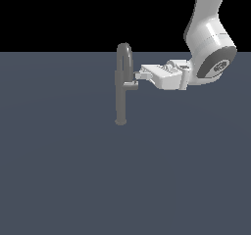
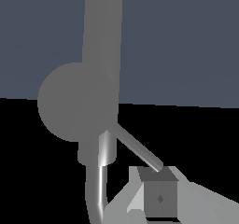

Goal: Turn on the faucet by rotating a designated handle.

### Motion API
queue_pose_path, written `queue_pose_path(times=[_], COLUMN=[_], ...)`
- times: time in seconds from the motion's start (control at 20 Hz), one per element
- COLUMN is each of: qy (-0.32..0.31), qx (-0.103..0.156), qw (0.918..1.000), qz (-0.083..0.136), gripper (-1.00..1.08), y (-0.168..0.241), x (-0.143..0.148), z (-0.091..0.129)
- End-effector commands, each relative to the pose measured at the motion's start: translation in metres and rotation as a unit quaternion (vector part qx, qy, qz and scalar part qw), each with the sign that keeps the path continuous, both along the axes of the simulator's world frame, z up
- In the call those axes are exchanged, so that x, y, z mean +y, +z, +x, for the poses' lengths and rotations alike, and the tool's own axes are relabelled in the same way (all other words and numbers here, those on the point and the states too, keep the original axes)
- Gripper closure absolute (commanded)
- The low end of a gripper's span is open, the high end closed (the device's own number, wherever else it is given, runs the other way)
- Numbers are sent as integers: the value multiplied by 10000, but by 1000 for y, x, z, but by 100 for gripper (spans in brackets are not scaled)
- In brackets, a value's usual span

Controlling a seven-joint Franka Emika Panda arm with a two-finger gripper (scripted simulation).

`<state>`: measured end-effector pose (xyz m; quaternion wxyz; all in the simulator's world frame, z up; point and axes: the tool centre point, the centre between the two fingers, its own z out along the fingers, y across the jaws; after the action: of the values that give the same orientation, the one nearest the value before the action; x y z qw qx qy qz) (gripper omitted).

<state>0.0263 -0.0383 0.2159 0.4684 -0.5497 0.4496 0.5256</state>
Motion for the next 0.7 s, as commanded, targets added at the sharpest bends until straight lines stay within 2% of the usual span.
queue_pose_path(times=[0.0,0.3,0.35,0.65], qy=[-7,-20,41,4], qx=[80,237,-51,123], qw=[10000,9997,10000,9999], qz=[1,6,23,13], gripper=[108,108,108,108], y=[-16,-55,-18,-56], x=[-1,-3,-1,-1], z=[-4,-14,-4,-3])
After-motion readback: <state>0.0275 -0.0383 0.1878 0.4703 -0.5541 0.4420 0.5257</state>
